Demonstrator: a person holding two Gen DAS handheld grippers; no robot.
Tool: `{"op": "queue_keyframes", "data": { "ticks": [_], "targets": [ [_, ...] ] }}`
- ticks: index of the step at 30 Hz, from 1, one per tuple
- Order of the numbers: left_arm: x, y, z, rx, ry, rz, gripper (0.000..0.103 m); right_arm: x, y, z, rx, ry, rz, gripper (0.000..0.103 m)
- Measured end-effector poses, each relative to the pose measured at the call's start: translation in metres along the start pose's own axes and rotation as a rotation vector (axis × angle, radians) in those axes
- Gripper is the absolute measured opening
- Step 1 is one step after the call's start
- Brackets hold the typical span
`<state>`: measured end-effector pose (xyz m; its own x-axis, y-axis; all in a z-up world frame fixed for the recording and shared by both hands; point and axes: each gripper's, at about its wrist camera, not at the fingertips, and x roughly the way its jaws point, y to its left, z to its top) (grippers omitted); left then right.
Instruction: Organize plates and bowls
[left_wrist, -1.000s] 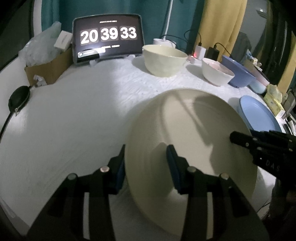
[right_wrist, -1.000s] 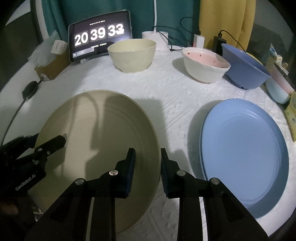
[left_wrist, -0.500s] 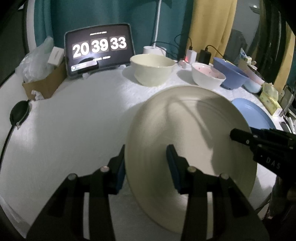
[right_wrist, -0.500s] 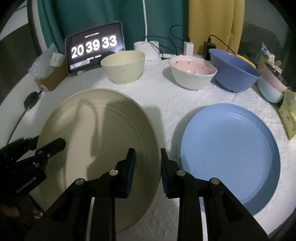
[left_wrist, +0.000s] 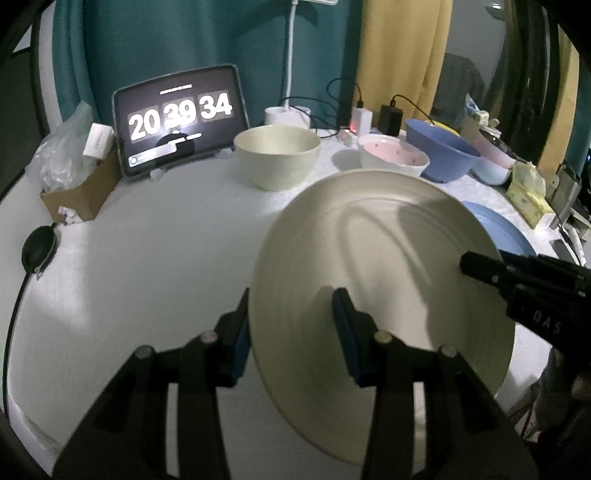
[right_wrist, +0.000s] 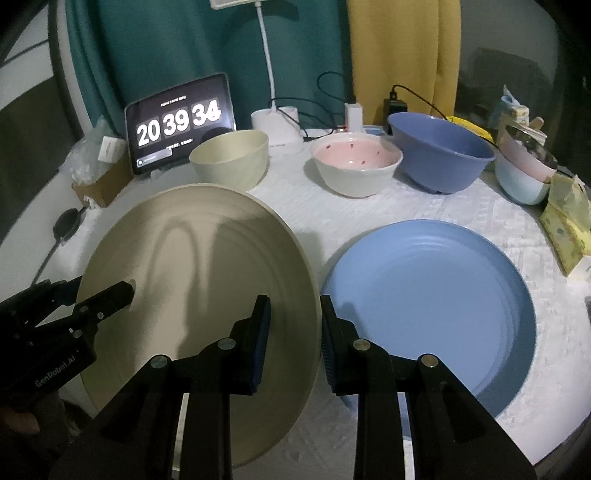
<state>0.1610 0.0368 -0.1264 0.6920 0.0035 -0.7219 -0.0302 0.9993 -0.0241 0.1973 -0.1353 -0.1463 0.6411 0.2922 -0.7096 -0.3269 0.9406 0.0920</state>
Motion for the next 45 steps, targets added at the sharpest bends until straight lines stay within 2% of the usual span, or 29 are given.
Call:
{"op": "queue_keyframes", "data": {
  "ticks": [27,45],
  "targets": [
    [0.009,-0.073,0.017,0.109,0.013,-0.04,0.043,-0.025,-0.069,-0.003,0.112,-0.057,-0.035,0.028],
    [0.029,-0.129,0.027,0.189,0.016,-0.089,0.043,-0.027,-0.124,-0.006,0.167,-0.061,-0.116,0.028]
  ]
}}
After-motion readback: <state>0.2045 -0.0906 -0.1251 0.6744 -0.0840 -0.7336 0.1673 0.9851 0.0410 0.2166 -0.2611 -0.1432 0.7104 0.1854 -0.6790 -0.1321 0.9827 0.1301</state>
